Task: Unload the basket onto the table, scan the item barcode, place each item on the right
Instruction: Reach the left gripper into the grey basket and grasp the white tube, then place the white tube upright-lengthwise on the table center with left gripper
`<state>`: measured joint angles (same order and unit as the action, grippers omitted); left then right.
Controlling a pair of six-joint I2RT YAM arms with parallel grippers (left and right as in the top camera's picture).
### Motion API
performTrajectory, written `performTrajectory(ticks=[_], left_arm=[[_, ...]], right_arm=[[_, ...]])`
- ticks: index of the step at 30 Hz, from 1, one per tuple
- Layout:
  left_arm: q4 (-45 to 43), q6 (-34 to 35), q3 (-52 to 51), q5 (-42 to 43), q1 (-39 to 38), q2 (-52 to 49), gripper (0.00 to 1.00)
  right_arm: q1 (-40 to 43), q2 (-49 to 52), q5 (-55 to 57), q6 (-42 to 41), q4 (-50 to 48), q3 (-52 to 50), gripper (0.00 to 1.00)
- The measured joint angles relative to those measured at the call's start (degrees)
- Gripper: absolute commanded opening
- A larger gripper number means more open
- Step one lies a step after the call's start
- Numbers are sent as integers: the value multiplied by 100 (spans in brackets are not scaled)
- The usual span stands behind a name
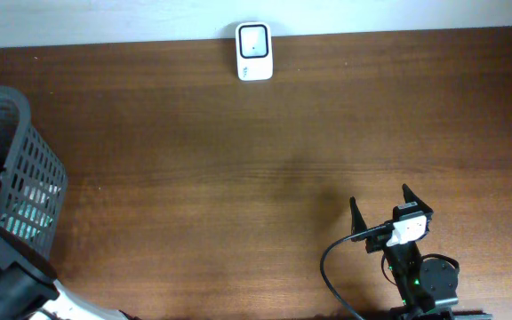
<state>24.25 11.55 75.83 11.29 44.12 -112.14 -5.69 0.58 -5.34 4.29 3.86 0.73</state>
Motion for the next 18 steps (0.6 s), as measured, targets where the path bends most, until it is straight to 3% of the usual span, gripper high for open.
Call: performTrajectory(ticks=[4, 8, 14, 18], left_arm=[[120, -2, -120, -83, -72, 761, 0], [107, -4, -142, -107, -72, 2789, 0], [181, -20, -136, 57, -149, 5047, 0], [573, -17, -127, 960, -1207, 5471, 0]], right_arm=[[0, 0, 0, 0, 0, 0, 98], [0, 0, 0, 0, 0, 0, 98], [0, 0, 13, 0, 0, 0, 98], [0, 2, 20, 0, 0, 0, 98]])
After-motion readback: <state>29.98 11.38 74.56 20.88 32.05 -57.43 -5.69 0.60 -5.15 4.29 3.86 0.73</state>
